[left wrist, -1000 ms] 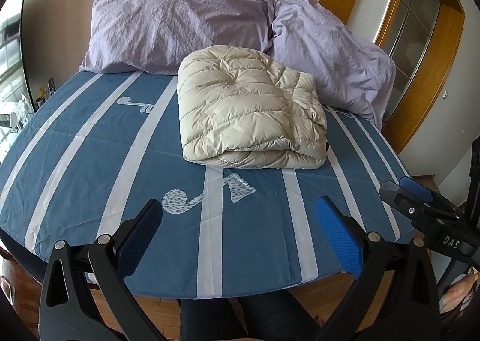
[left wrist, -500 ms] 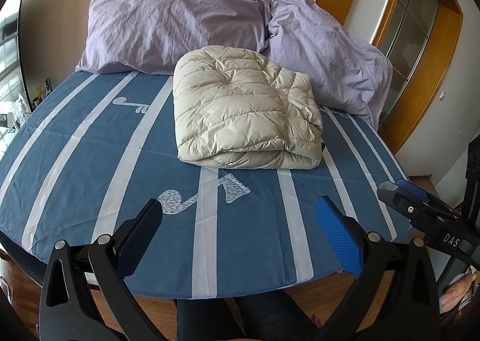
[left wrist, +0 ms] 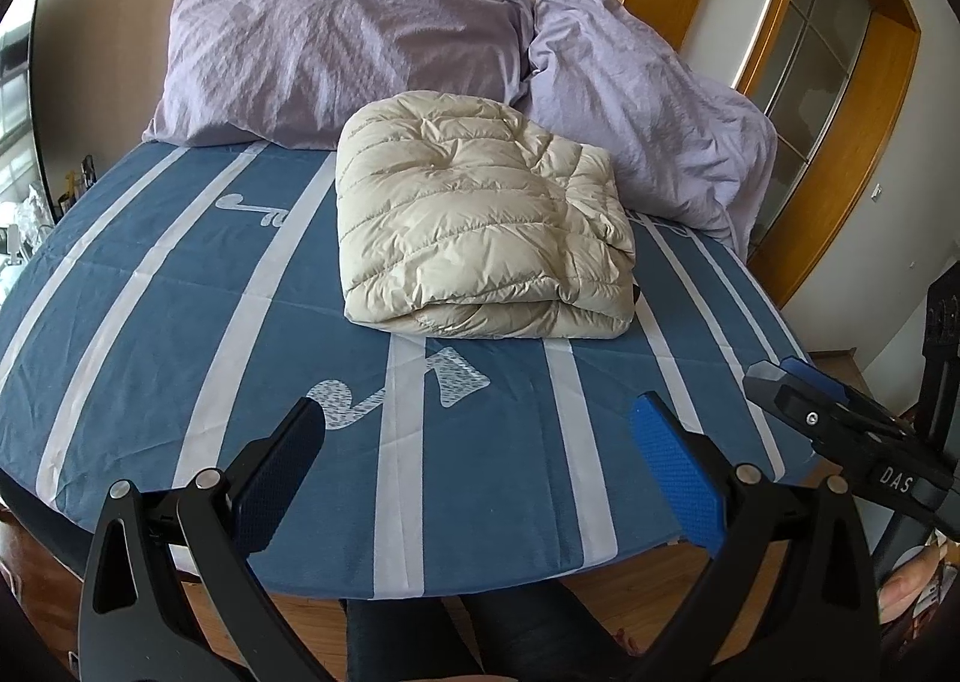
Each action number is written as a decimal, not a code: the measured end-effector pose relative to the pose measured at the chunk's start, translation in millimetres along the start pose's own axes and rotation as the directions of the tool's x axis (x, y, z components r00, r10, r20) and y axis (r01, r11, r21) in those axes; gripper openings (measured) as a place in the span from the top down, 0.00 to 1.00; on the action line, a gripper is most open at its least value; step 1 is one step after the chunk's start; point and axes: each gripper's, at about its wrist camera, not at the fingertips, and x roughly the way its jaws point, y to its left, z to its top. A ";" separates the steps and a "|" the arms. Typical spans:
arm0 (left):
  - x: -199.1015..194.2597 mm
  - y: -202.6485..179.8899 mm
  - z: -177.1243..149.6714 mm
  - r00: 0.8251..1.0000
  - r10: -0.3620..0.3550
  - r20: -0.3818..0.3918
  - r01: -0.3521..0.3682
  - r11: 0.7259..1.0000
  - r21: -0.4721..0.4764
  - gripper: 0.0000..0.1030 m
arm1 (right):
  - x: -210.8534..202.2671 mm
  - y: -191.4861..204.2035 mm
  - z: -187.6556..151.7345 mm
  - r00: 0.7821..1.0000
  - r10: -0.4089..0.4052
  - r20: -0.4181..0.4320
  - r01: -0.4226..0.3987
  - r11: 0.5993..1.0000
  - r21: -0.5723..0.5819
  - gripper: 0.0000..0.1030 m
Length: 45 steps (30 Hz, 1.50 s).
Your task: Fold large clothes
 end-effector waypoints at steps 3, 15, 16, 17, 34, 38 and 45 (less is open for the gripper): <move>-0.3 -0.5 -0.3 1.000 0.002 0.002 -0.002 1.000 -0.001 0.01 | 0.7 1.1 -0.4 1.000 0.000 0.000 0.000 1.000 -0.001 0.02; -0.7 -0.4 0.4 1.000 0.002 0.002 -0.002 1.000 -0.001 0.01 | 2.2 3.4 -0.2 1.000 0.000 -0.003 0.000 1.000 0.000 0.02; -0.8 0.3 0.6 1.000 0.001 0.002 -0.001 1.000 0.000 0.01 | 2.3 3.7 -0.3 1.000 0.000 -0.003 0.000 1.000 0.000 0.02; -0.8 0.2 0.6 1.000 0.001 0.002 -0.001 1.000 -0.001 0.01 | 2.2 2.7 0.1 1.000 0.000 -0.003 0.000 1.000 0.000 0.02; 1.2 0.0 1.2 1.000 0.002 0.000 -0.002 1.000 -0.001 0.01 | 6.5 4.8 -2.5 1.000 0.005 -0.010 -0.005 1.000 -0.001 0.02; 1.1 0.1 1.3 1.000 0.002 0.000 -0.002 1.000 0.004 0.01 | 6.3 3.6 -1.3 1.000 0.005 -0.011 -0.005 1.000 0.001 0.02; 2.7 -0.4 1.1 1.000 0.002 -0.002 -0.002 1.000 0.005 0.01 | 6.9 1.6 -1.5 1.000 0.007 -0.012 -0.007 1.000 0.000 0.02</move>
